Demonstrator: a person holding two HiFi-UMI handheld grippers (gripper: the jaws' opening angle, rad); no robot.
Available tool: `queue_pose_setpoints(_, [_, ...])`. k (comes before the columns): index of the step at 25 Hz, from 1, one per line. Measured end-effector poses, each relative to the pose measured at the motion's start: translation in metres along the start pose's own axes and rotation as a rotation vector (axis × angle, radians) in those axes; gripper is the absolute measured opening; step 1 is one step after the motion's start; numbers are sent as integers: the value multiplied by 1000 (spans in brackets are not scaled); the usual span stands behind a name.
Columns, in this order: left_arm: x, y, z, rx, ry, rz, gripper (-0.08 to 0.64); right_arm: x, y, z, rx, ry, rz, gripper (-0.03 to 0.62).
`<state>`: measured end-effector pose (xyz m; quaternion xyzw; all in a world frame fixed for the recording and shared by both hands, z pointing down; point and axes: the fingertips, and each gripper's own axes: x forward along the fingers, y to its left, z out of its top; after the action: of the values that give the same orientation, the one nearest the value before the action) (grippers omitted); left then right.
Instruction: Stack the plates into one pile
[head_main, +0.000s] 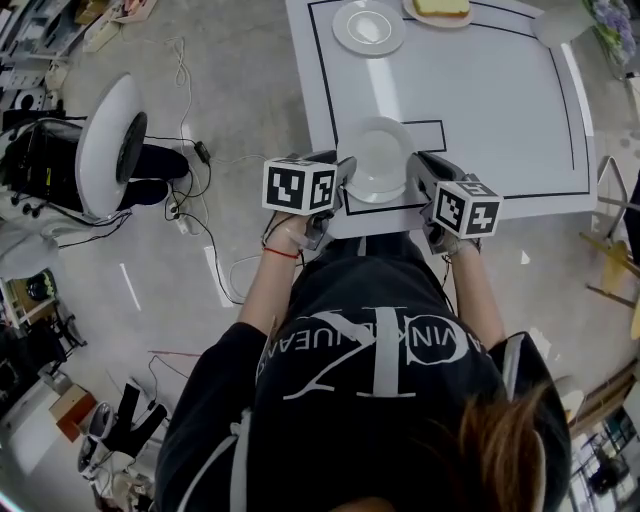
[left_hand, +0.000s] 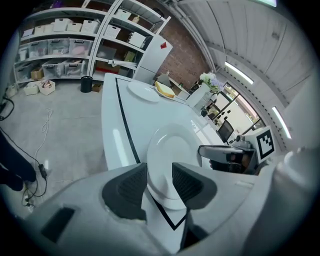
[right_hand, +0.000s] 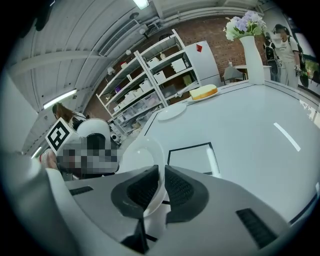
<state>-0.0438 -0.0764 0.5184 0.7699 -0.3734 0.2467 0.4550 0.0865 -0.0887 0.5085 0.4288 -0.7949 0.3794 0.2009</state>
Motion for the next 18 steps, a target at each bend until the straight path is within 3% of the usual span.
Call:
queue_pose_setpoints(11, [4,0,-22,22,53,-14,175,1,0,-17,-48,28,-16,49])
queue_pose_setpoints(18, [-1,1,-13,0,-7,15,192,-1,2,-14,-100,9,-43,54])
